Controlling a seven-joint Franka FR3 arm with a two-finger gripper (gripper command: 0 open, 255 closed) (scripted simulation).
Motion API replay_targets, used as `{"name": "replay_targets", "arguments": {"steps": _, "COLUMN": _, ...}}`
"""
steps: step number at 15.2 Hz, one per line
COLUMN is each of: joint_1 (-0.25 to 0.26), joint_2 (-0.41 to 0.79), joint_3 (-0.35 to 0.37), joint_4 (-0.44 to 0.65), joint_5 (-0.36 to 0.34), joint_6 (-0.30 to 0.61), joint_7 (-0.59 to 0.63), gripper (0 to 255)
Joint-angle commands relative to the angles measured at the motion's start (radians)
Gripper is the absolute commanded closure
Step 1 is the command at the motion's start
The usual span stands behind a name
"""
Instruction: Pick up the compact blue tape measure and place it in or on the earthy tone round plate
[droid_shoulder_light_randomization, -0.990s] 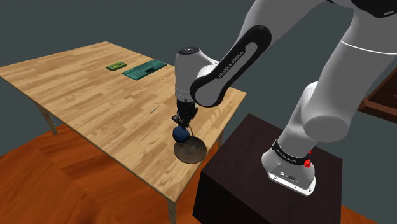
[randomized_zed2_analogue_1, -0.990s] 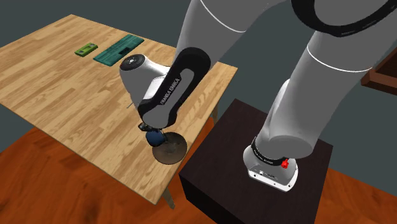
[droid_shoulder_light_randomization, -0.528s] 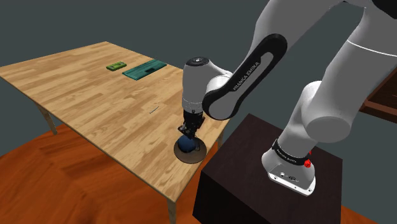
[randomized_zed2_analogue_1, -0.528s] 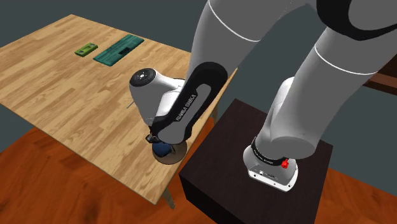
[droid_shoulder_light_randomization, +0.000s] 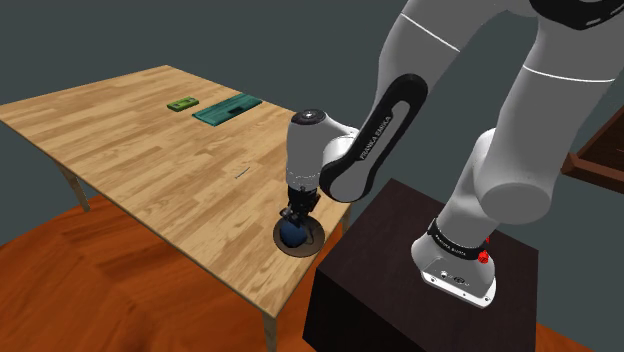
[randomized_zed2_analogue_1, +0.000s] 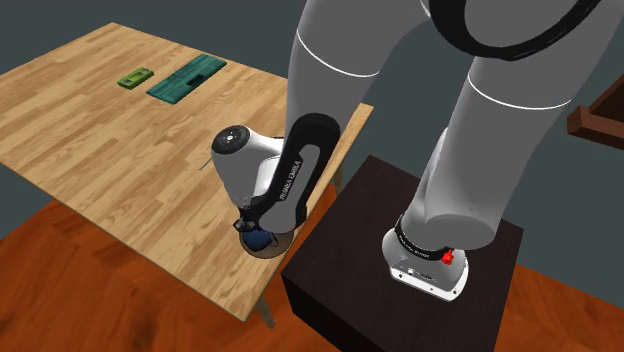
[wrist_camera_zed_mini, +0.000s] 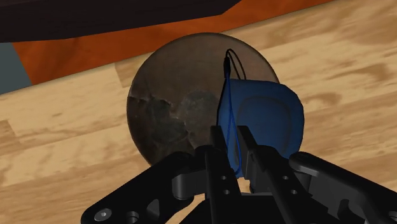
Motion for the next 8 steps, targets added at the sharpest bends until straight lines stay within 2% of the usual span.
{"name": "replay_targets", "arguments": {"steps": 1, "joint_1": 0.006, "joint_2": 0.034, "joint_3": -0.01, "joint_4": 0.002, "joint_5": -0.031, "joint_6": 0.031, "joint_7": 0.025, "gripper": 255}}
{"name": "replay_targets", "arguments": {"steps": 4, "joint_1": 0.02, "joint_2": 0.088, "joint_3": -0.036, "joint_4": 0.01, "joint_5": -0.081, "joint_6": 0.075, "joint_7": 0.062, "gripper": 255}}
{"name": "replay_targets", "arguments": {"steps": 8, "joint_1": 0.023, "joint_2": 0.093, "joint_3": -0.04, "joint_4": 0.011, "joint_5": -0.085, "joint_6": 0.079, "joint_7": 0.065, "gripper": 255}}
